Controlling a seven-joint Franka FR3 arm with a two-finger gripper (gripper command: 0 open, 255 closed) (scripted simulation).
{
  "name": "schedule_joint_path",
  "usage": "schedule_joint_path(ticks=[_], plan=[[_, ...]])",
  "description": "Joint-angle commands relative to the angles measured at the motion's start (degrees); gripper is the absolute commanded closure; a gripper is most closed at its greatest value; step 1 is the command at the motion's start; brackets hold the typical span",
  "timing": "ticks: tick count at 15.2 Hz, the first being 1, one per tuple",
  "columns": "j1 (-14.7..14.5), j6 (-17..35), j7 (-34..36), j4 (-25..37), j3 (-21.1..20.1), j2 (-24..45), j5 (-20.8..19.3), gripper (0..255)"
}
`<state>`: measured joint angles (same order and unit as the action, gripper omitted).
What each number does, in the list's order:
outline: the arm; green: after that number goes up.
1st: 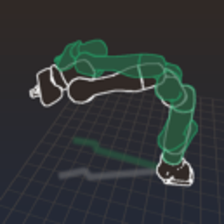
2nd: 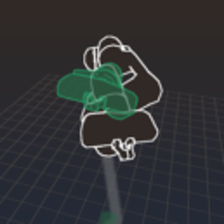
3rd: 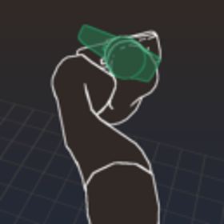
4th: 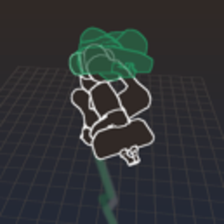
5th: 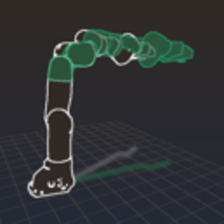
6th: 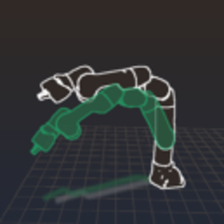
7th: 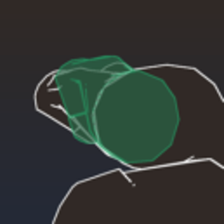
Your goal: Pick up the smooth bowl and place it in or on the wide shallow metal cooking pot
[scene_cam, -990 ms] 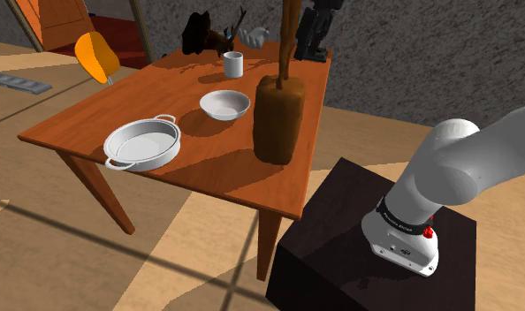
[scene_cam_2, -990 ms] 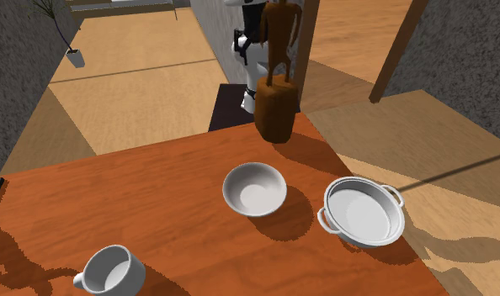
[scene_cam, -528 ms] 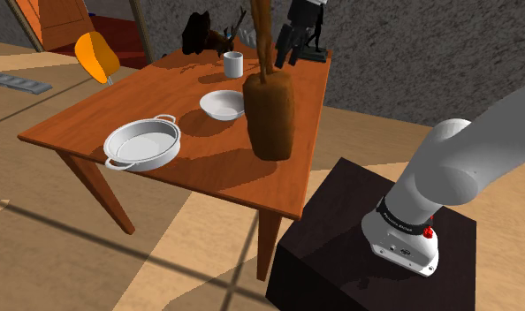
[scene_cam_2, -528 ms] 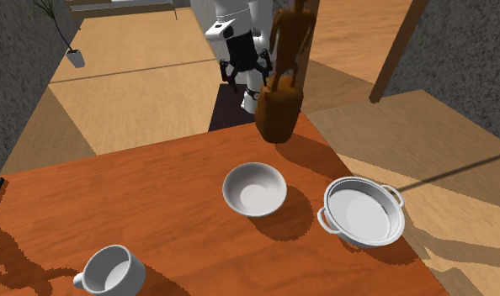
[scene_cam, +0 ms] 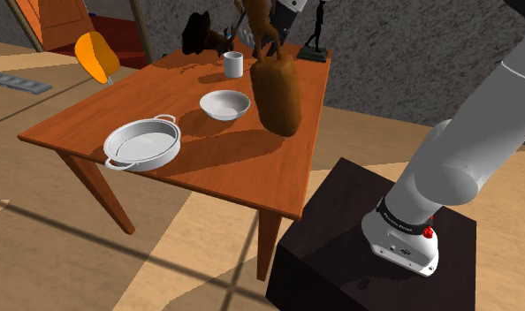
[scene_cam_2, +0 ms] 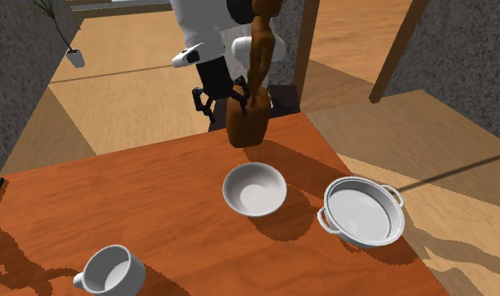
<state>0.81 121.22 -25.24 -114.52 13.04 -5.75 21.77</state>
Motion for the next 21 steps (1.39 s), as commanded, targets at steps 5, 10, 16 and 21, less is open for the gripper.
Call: schedule_joint_path(ticks=[5, 10, 16, 21], plan=[[1.2, -10.9, -6.3, 9.7, 1.6, 15.4, 6.9, 0], [3.6, -13.9, -9.7, 21.3, 1.9, 28.3, 13.3, 0], [5.4, -19.2, -11.1, 37.2, 3.2, 43.4, 20.3, 0], [4.3, -16.2, -11.7, 35.2, 2.7, 44.1, 21.0, 0]])
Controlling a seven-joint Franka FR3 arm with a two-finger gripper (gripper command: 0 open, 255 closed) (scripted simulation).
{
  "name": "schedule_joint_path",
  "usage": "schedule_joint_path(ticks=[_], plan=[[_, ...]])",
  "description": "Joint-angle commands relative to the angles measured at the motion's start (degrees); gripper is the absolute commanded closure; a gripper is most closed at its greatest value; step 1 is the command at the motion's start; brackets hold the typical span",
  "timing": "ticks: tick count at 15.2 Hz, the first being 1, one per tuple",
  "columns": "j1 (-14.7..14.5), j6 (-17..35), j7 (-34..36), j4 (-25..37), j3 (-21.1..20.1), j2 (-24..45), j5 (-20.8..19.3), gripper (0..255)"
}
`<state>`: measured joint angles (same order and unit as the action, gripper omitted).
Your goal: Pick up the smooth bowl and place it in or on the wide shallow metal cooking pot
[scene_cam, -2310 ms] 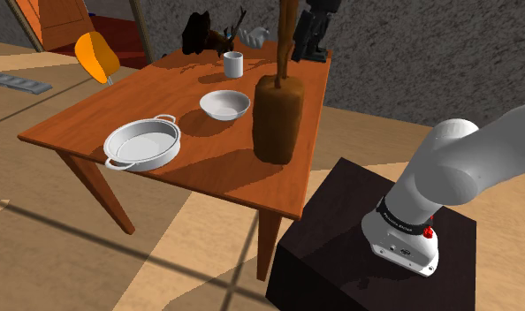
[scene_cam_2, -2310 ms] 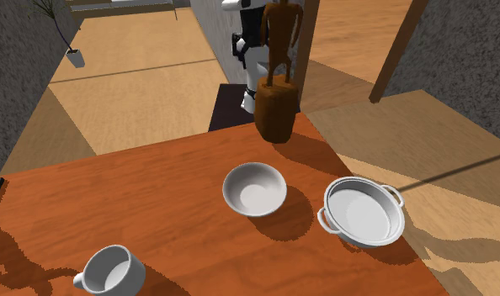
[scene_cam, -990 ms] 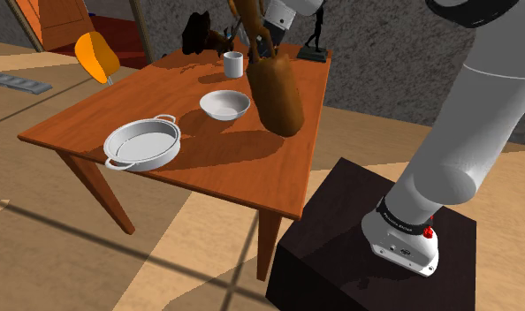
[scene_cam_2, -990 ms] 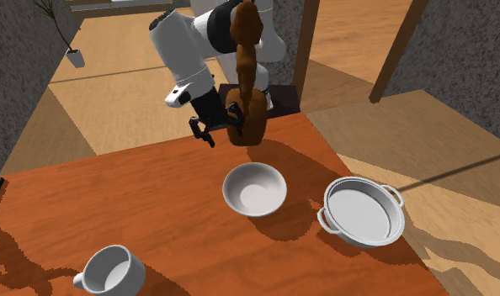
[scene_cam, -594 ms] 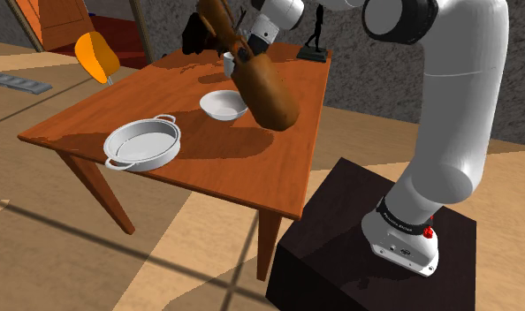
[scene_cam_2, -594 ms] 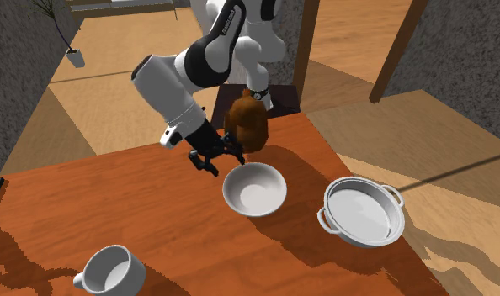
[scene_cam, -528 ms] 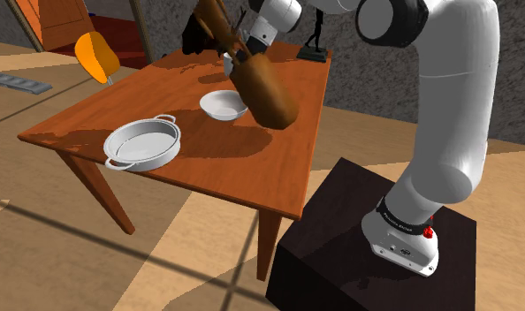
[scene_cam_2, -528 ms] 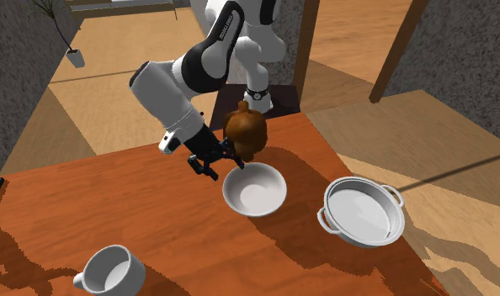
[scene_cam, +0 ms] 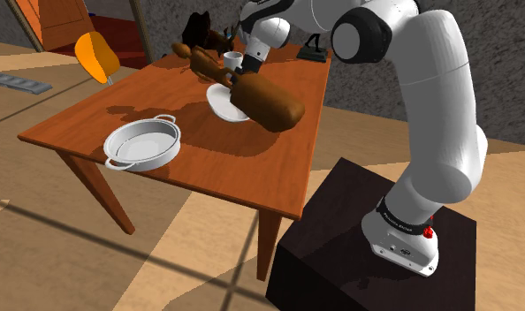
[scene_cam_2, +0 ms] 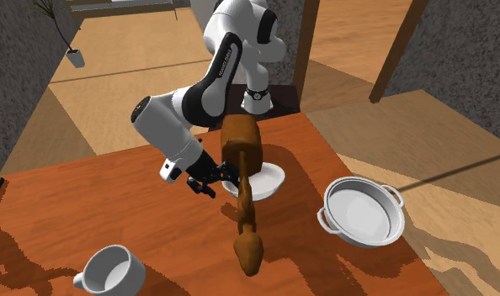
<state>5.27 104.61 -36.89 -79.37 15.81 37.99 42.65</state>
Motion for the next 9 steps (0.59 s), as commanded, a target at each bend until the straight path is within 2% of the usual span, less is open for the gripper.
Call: schedule_joint_path(ticks=[1, 9], plan=[[-0.4, 0.9, -0.1, -0.3, -0.2, 0.5, 0.2, 0], [-0.7, 1.8, -0.3, -0.9, -0.4, 0.8, 0.5, 0]])
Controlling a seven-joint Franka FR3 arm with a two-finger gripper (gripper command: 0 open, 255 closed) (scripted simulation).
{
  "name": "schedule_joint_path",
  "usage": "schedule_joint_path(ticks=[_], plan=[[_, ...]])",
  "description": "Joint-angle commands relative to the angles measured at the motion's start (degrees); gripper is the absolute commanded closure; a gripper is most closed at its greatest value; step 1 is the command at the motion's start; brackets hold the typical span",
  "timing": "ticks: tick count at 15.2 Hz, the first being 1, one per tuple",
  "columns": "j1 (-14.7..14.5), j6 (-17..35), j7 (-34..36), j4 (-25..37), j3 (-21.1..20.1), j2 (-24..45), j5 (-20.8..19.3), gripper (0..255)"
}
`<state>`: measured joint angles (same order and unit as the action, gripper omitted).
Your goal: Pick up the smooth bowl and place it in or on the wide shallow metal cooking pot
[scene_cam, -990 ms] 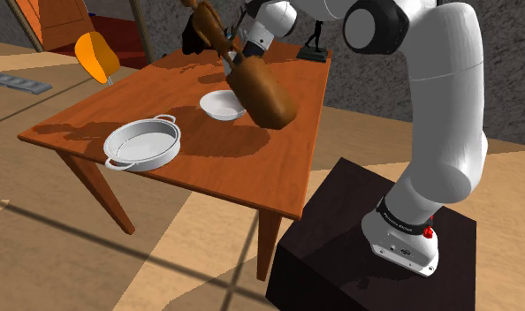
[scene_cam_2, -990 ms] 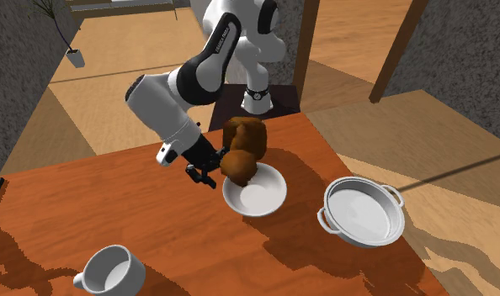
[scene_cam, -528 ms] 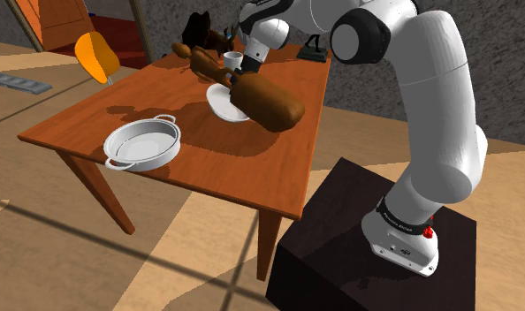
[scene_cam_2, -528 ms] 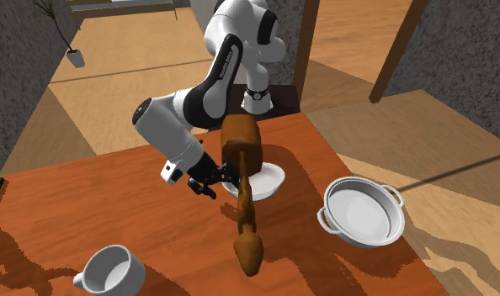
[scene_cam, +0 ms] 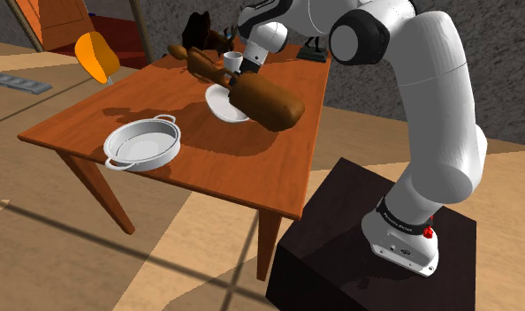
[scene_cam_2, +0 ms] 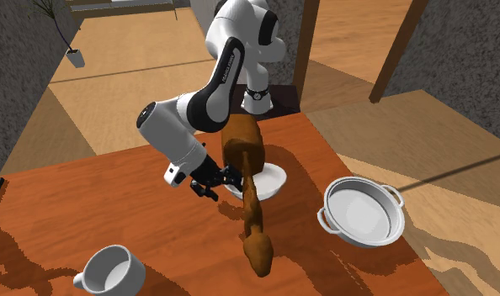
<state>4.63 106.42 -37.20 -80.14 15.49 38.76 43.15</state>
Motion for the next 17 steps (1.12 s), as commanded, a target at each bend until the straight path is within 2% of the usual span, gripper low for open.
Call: schedule_joint_path(ticks=[1, 2, 10, 17], plan=[[-0.1, 0.0, 0.0, -0.1, -0.1, 0.0, 0.0, 0], [-0.1, 0.0, 0.0, -0.1, 0.0, 0.0, 0.0, 255], [-0.2, 0.2, -0.1, -0.3, -0.1, 0.0, 0.0, 255], [-0.1, -2.7, 1.9, 1.3, 0.4, -1.8, -0.9, 255]])
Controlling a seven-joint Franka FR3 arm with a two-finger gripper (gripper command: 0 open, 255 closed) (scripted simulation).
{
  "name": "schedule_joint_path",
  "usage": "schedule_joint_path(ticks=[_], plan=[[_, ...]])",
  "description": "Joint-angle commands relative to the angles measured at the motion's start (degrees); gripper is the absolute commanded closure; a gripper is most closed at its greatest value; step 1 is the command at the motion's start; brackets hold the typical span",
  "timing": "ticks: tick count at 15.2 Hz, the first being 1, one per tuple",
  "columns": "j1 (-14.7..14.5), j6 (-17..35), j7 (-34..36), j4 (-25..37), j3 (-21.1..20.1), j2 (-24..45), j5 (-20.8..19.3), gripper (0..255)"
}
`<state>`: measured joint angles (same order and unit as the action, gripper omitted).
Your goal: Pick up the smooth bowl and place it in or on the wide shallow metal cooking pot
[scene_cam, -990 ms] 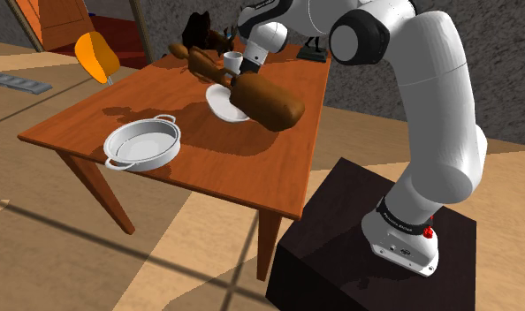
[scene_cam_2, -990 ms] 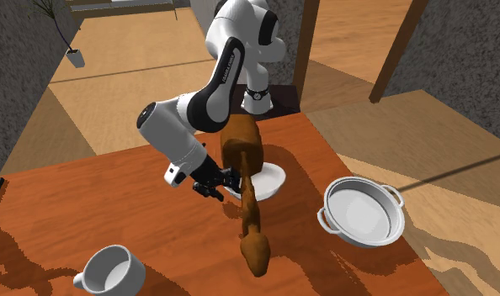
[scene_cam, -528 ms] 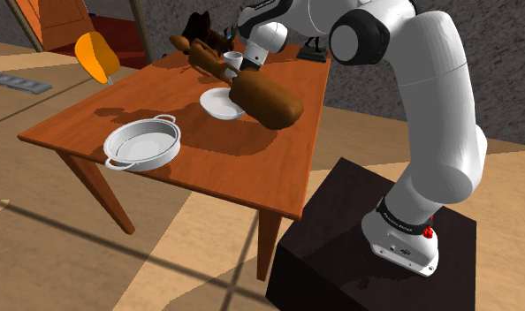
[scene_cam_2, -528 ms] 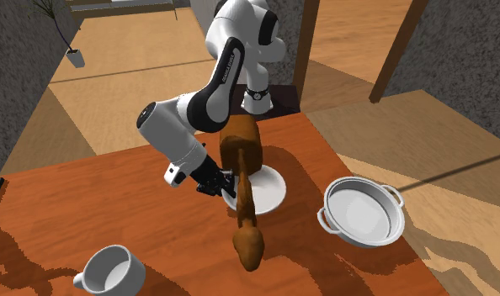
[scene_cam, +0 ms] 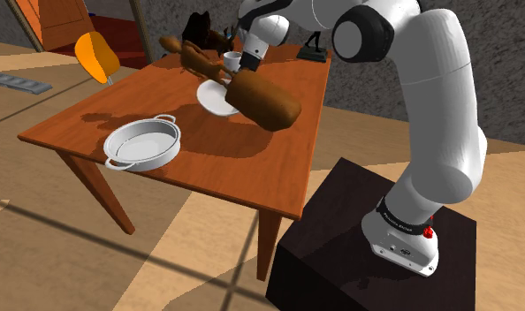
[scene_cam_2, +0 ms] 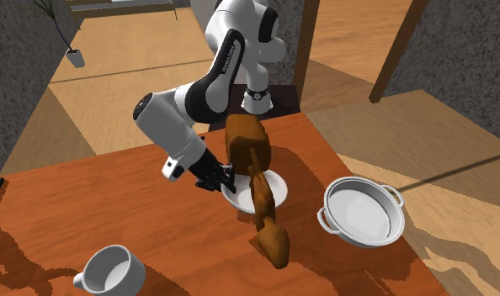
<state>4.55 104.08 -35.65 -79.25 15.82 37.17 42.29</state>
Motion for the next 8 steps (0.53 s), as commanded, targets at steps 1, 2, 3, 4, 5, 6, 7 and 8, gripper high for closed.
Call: schedule_joint_path(ticks=[1, 2, 3, 4, 5, 6, 7, 8], plan=[[0.0, -0.9, 0.6, 0.8, 0.1, -0.5, -0.2, 255], [0.0, -1.3, 1.0, 1.1, 0.1, -0.8, -0.3, 255], [0.1, -1.8, 1.3, 1.4, 0.2, -1.0, -0.5, 255], [0.1, -2.3, 1.6, 1.8, 0.2, -1.3, -0.6, 255], [0.1, -2.8, 1.9, 2.1, 0.3, -1.5, -0.7, 255], [0.2, -3.3, 2.3, 2.5, 0.3, -1.7, -0.9, 255], [0.2, -3.8, 2.6, 2.9, 0.4, -1.9, -1.0, 255], [0.2, -4.3, 2.9, 3.3, 0.4, -2.1, -1.1, 255]])
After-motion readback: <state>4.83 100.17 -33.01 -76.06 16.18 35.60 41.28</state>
